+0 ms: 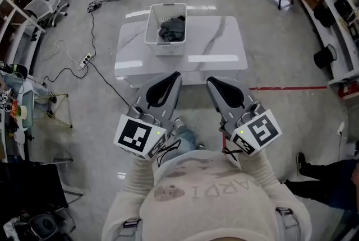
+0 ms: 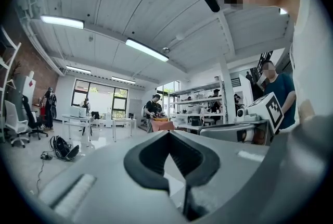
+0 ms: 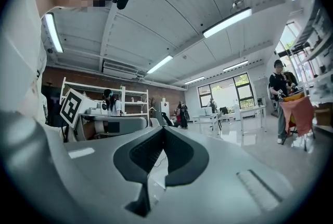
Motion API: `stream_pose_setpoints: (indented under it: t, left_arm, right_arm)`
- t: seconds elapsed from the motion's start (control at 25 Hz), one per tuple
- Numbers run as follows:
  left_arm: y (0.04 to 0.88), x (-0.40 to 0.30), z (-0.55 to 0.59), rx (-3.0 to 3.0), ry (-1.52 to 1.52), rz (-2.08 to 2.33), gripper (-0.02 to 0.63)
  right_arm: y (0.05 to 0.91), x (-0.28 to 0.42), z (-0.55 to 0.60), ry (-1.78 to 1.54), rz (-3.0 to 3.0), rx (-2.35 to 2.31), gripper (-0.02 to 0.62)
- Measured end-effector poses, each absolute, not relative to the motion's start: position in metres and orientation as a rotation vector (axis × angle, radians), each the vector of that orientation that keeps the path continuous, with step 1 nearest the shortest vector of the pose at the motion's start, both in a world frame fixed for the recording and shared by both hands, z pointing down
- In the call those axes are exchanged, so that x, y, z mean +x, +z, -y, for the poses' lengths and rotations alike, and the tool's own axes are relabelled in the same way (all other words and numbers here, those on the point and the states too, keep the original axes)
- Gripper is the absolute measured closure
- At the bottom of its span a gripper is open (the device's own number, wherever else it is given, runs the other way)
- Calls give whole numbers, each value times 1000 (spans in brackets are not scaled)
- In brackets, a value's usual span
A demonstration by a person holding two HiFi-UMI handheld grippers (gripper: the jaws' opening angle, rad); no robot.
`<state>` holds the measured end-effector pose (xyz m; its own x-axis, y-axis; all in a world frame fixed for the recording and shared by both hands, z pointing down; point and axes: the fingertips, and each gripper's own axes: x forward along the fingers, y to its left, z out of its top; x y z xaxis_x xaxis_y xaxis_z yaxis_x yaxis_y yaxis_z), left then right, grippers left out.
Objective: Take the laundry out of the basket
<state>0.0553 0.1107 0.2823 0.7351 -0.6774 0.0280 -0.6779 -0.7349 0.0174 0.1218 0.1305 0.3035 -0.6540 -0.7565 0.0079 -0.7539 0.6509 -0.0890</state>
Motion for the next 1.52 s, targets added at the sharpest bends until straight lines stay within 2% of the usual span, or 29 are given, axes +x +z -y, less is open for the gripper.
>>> stream_pose_setpoints:
  t: [0.28, 0.68, 1.52]
  left_arm:
    - [285, 51, -177, 2848, 102, 1225, 606]
    - [288, 20, -206, 2850, 108, 1217, 606]
    - [280, -107, -243, 2947, 99, 947, 606]
  right_arm:
    - [298, 113, -180, -120, -2831, -1190, 568]
    - [291, 72, -216, -133, -2841, -1172, 568]
    - [284, -58, -257, -115, -2770, -1363, 568]
